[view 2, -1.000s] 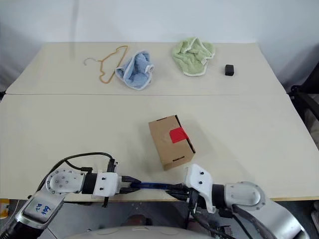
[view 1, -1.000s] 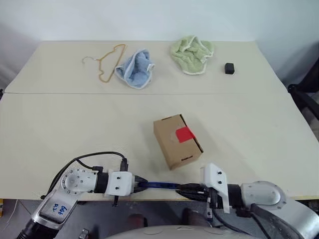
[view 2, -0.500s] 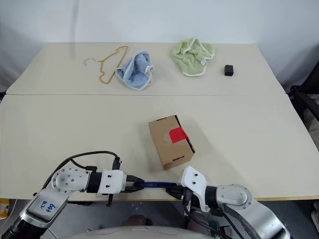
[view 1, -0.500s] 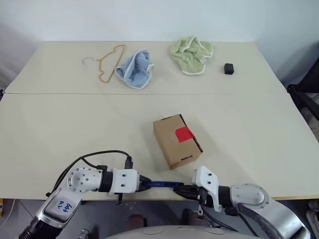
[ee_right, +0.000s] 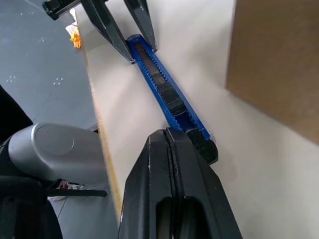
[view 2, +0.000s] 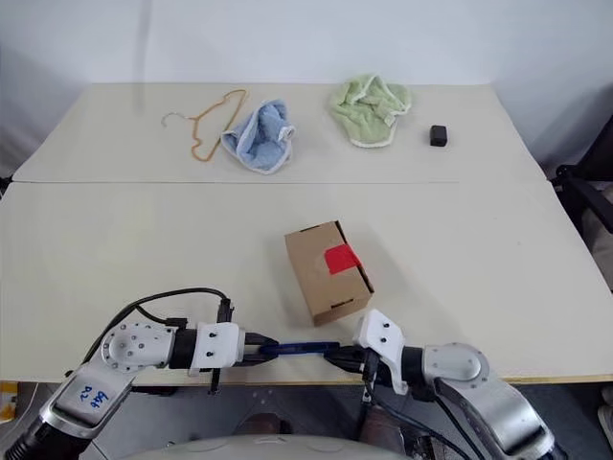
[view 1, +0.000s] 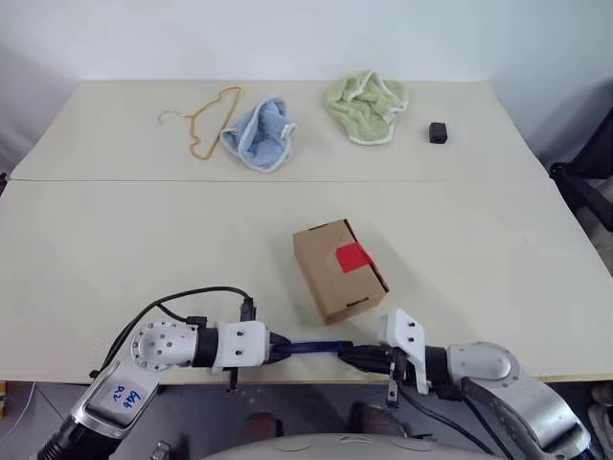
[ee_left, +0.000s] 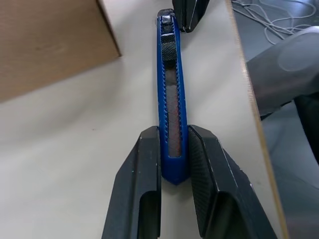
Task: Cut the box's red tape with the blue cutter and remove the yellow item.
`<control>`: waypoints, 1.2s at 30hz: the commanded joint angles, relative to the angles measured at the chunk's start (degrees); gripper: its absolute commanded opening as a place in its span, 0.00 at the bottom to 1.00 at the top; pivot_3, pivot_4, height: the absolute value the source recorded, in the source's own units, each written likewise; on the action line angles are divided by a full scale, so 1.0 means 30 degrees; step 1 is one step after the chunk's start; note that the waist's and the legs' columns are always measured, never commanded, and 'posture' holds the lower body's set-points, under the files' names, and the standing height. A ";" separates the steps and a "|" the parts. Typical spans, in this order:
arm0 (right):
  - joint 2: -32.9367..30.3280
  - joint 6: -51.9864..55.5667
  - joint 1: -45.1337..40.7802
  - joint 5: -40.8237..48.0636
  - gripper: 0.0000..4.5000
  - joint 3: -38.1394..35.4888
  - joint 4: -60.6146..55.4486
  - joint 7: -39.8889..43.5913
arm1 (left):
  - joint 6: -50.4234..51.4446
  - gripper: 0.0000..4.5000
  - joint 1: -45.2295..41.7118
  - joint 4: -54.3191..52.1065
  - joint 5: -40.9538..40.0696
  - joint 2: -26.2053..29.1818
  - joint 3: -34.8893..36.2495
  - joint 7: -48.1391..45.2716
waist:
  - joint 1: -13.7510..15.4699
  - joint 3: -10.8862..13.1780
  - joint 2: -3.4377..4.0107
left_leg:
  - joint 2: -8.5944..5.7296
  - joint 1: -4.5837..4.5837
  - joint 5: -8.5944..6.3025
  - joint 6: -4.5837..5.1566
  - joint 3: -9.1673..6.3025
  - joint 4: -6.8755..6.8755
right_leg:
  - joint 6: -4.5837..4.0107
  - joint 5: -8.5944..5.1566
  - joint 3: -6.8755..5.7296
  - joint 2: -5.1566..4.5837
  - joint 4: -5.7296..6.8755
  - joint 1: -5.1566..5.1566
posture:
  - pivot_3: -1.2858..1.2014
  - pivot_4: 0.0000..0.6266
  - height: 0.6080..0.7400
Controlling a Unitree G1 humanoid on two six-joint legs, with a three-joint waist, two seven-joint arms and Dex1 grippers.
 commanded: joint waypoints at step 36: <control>-0.0748 0.2338 -0.2178 0.1946 0.00 -0.0995 -0.1510 0.0668 | 0.0137 0.42 0.0300 0.0121 -0.0612 -0.0084 -0.0726 -0.0233 | -0.0028 0.0002 0.0005 | -0.0004 -0.0029 -0.0014 0.0009 -0.0003 0.0048 | -0.0011 0.0005 0.0016 -0.0004 0.0035 -0.0024 | 0.52 0.24 1.00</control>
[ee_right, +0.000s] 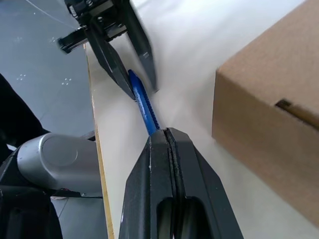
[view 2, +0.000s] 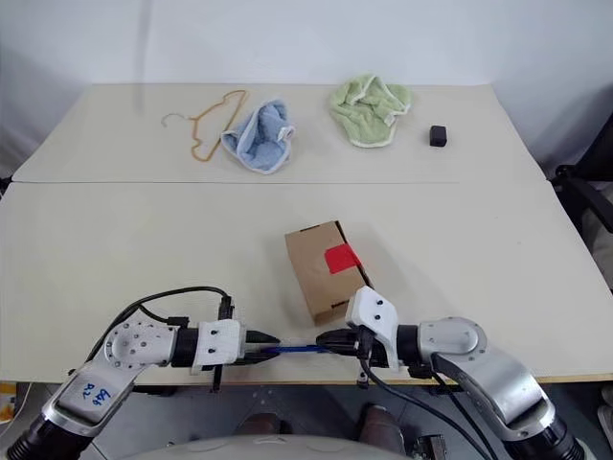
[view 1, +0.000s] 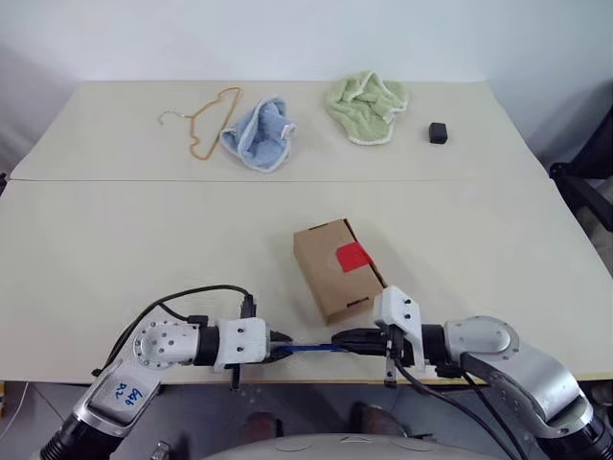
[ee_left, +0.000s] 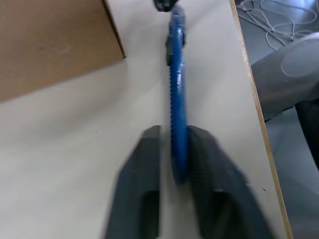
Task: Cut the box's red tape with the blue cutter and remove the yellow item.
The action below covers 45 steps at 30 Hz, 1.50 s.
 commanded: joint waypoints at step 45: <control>-0.0926 -0.2808 -0.0409 -0.2190 0.00 0.0351 0.1834 0.2797 | 0.2030 0.10 0.1035 -0.0129 0.0924 -0.0181 -0.1329 0.0538 | 0.0133 -0.0016 0.0025 | -0.0009 0.0017 -0.0013 0.0021 -0.0020 0.0036 | 0.0019 0.0034 -0.0009 -0.0001 -0.0085 0.0088 | 0.52 0.24 1.00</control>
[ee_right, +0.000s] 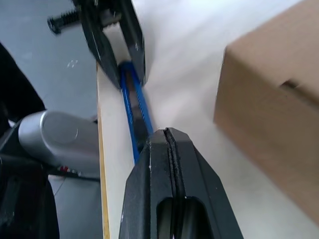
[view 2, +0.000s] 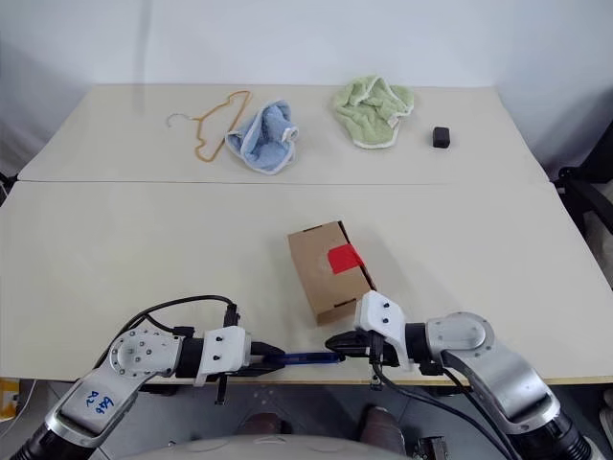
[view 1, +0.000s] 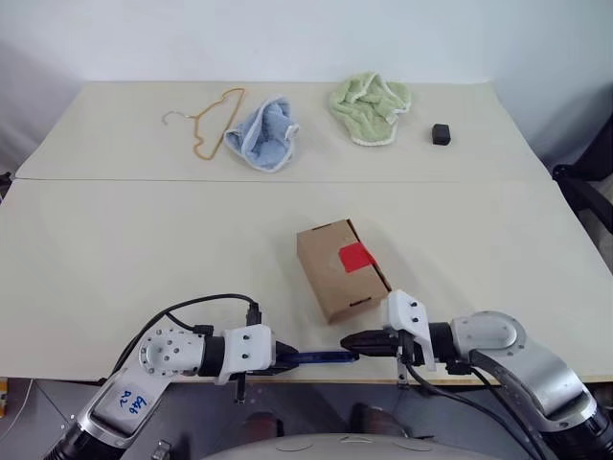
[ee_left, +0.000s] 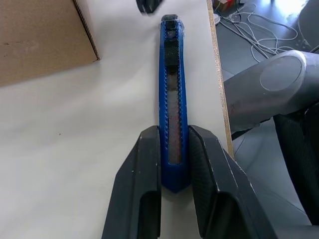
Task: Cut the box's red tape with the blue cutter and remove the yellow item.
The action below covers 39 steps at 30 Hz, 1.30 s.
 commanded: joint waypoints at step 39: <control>0.0774 0.2101 0.1503 0.7090 0.08 -0.4279 -0.2580 0.0105 | -0.3396 0.10 0.0837 0.1798 0.0703 -0.0087 0.0860 0.0844 | 0.0127 0.0006 0.0096 | 0.0003 -0.0014 -0.0006 0.0011 -0.0025 0.0029 | -0.0011 0.0027 -0.0016 -0.0002 -0.0030 0.0026 | 0.52 0.24 1.00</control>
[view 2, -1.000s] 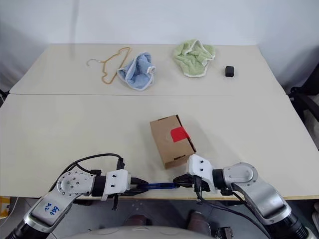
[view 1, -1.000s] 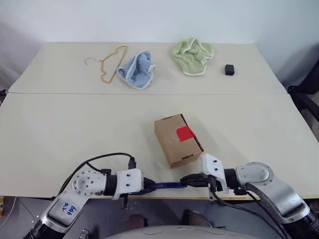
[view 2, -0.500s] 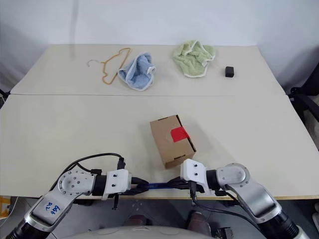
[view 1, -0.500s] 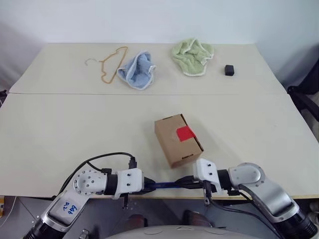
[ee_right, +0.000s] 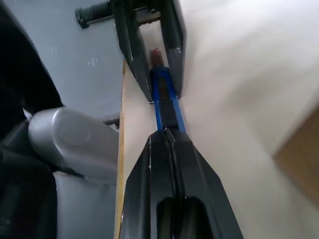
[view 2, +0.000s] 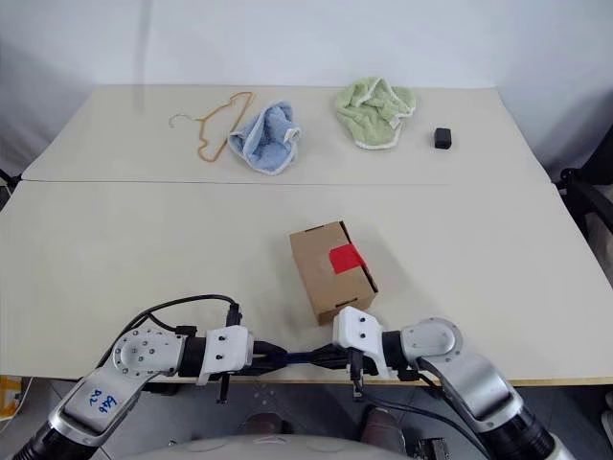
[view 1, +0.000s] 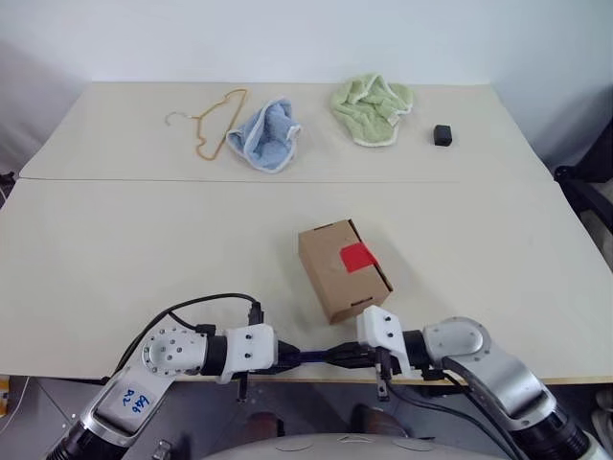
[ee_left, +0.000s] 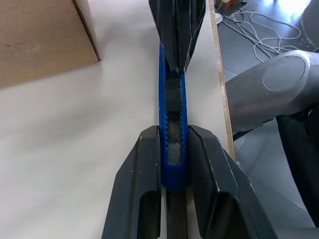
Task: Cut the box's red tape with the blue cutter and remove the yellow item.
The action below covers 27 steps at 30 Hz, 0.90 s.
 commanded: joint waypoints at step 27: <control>-0.6417 0.9429 -0.2683 2.8129 0.99 -0.3558 -0.0421 -1.9239 | -0.9976 0.10 -0.1797 0.3137 -0.0474 -0.2014 0.1536 -0.0240 | -0.0178 0.0115 0.0019 | 0.0036 -0.0095 -0.0023 0.0005 0.0032 -0.0005 | 0.0007 0.0033 -0.0022 0.0034 -0.0092 -0.0070 | 0.52 0.24 1.00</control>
